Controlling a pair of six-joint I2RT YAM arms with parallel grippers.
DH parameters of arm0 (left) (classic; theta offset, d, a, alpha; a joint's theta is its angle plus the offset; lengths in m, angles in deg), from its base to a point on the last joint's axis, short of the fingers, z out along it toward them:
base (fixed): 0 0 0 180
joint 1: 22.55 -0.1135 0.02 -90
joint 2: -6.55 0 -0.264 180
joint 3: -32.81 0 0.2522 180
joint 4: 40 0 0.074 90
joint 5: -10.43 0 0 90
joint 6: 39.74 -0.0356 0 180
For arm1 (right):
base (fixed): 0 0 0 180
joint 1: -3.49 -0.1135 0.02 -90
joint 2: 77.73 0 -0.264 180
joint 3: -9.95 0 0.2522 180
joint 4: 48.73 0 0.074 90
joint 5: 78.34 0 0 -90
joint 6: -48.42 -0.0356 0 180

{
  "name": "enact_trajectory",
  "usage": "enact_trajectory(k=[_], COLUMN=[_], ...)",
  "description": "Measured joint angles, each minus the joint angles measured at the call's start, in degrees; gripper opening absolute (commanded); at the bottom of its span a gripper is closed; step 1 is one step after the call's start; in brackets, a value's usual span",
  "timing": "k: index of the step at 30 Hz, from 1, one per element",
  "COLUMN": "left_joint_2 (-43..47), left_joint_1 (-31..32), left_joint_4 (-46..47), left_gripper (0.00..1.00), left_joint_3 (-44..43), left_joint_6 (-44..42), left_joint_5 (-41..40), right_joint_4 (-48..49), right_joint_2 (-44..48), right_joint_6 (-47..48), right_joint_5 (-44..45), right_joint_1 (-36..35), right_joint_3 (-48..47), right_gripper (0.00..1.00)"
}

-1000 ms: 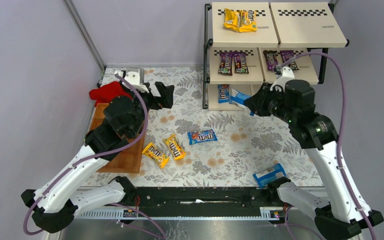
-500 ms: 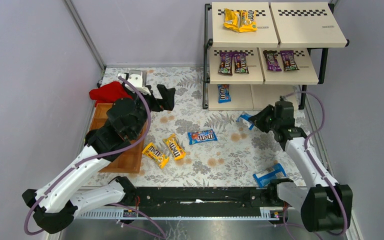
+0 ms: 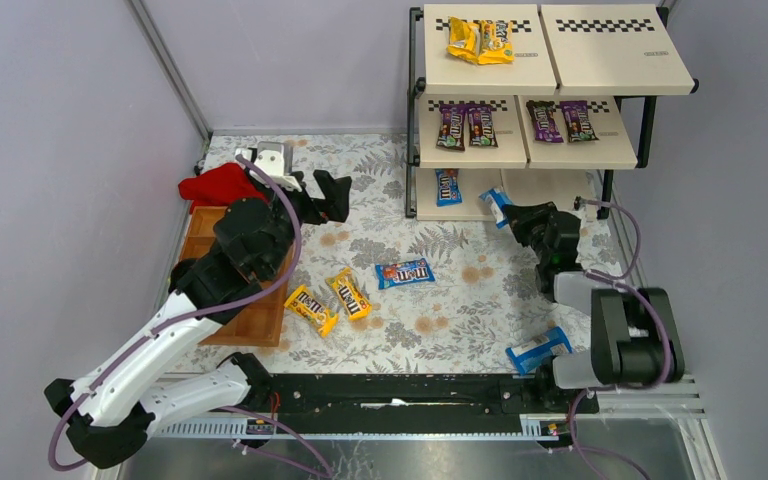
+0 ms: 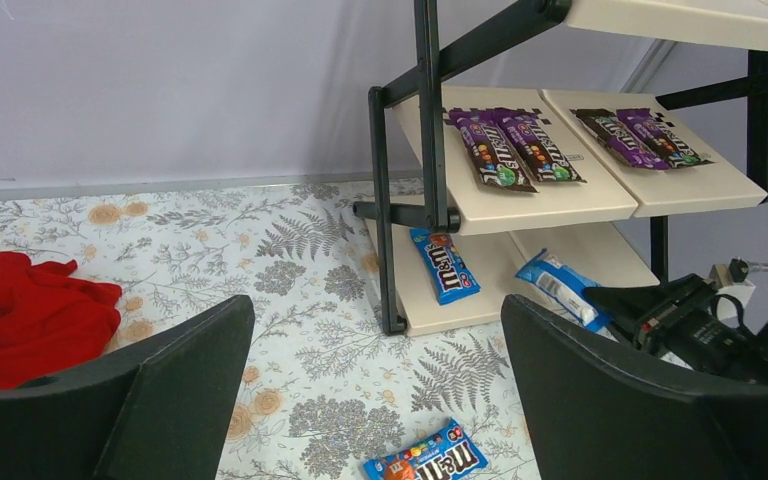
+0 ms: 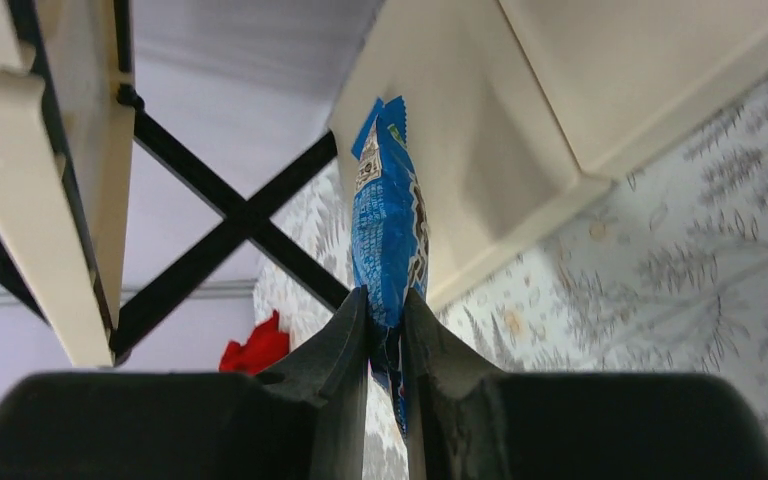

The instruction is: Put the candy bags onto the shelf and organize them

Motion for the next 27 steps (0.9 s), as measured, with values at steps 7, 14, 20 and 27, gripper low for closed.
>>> enact_trajectory(k=[7, 14, 20, 27], left_joint_2=[1.05, 1.03, 1.03, 1.03], left_joint_1=[0.0, 0.0, 0.07, 1.07], left_joint_4=[0.37, 0.87, 1.16, 1.25], left_gripper=[0.99, 0.99, 0.99, 0.99], left_joint_3=[0.44, 0.76, 0.94, 0.94], left_joint_6=[0.5, 0.66, 0.63, 0.42], left_joint_5=[0.37, 0.46, 0.42, 0.22], right_joint_4=[21.57, 28.15, 30.99, 30.75], right_joint_2=[-19.17, -31.85, -38.01, -43.95], right_joint_6=[-4.72, -5.46, -4.76, -4.37], right_joint_5=[3.3, 9.11, 13.09, 14.73], right_joint_1=[-0.17, -4.76, -7.82, -8.09], right_joint_3=[-2.43, -10.32, -16.11, -19.67], right_gripper=[0.13, 0.14, 0.14, 0.15])
